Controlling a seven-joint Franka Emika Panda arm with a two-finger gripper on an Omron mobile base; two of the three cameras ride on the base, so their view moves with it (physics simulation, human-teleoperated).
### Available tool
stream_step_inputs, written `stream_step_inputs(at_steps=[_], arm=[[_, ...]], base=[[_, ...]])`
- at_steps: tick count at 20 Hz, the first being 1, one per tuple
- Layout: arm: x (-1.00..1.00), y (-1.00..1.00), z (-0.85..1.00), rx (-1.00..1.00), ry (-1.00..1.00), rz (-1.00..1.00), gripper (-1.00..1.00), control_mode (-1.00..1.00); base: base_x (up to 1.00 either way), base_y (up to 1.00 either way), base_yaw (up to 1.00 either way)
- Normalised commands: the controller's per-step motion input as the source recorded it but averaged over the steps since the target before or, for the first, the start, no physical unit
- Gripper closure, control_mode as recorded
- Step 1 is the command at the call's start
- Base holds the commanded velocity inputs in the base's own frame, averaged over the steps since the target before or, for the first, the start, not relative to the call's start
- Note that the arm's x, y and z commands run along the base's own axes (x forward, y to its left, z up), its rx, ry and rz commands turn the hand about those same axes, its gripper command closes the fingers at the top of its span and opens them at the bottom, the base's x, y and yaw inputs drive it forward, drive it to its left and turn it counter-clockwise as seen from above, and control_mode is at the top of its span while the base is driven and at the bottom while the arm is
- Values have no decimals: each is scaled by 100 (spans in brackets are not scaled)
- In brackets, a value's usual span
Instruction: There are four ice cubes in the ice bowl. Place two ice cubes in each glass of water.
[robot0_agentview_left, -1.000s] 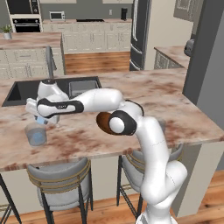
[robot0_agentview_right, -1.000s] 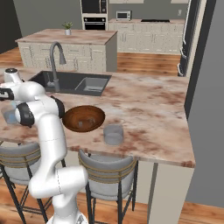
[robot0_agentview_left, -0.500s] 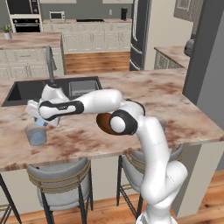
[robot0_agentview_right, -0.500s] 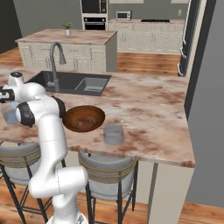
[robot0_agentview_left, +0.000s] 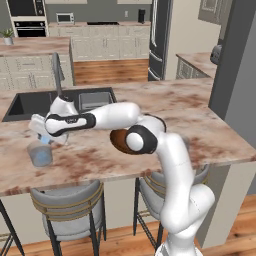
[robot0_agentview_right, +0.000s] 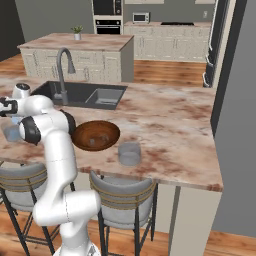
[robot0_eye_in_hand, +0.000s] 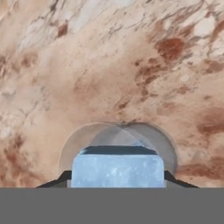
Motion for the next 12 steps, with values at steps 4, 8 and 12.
stream_step_inputs(at_steps=[4,8,12], arm=[[10,16,6,0,0,10,-100,-100],[1,9,3,0,-3,9,-100,-100],[-4,2,13,0,-11,10,-100,-100]], base=[[0,0,0],[0,0,0],[0,0,0]])
